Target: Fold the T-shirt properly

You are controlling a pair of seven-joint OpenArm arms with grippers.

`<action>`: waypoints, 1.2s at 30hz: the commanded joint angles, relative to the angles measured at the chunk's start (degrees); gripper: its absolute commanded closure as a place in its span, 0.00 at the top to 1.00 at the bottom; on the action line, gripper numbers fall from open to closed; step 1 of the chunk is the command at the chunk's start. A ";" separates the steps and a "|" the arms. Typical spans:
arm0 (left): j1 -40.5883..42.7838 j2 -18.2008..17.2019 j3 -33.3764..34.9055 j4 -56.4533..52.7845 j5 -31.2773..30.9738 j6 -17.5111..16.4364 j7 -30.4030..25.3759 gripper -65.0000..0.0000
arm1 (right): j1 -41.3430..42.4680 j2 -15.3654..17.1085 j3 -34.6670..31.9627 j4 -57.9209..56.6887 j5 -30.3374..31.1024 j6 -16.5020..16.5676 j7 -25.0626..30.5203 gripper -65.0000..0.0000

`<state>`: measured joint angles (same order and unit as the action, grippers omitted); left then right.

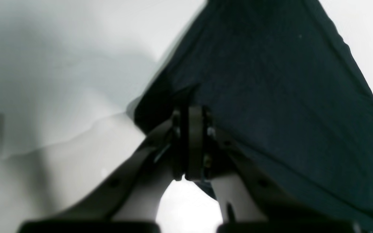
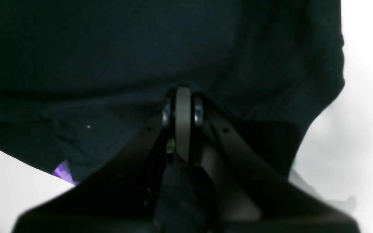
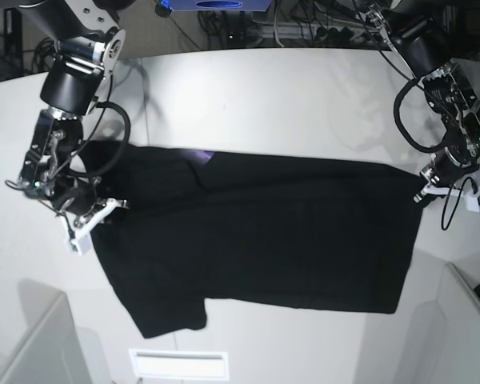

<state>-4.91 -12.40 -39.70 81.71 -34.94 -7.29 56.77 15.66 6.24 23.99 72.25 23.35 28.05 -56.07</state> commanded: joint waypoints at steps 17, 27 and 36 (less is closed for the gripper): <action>-5.51 -0.91 4.41 -1.67 0.43 4.70 -1.17 0.00 | 1.70 0.49 0.32 1.03 0.78 0.21 1.08 0.09; -7.09 -1.18 4.41 -4.48 0.43 4.78 -6.09 0.46 | 1.61 0.92 0.50 1.55 0.78 0.12 1.61 0.47; -9.73 -2.76 3.88 -7.29 -0.36 4.61 -9.61 0.67 | -3.22 -2.33 11.40 12.28 0.95 -6.03 1.61 0.47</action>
<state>-13.78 -13.91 -35.48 73.25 -34.70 -2.22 48.23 10.90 3.70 35.59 83.85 22.74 21.17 -55.51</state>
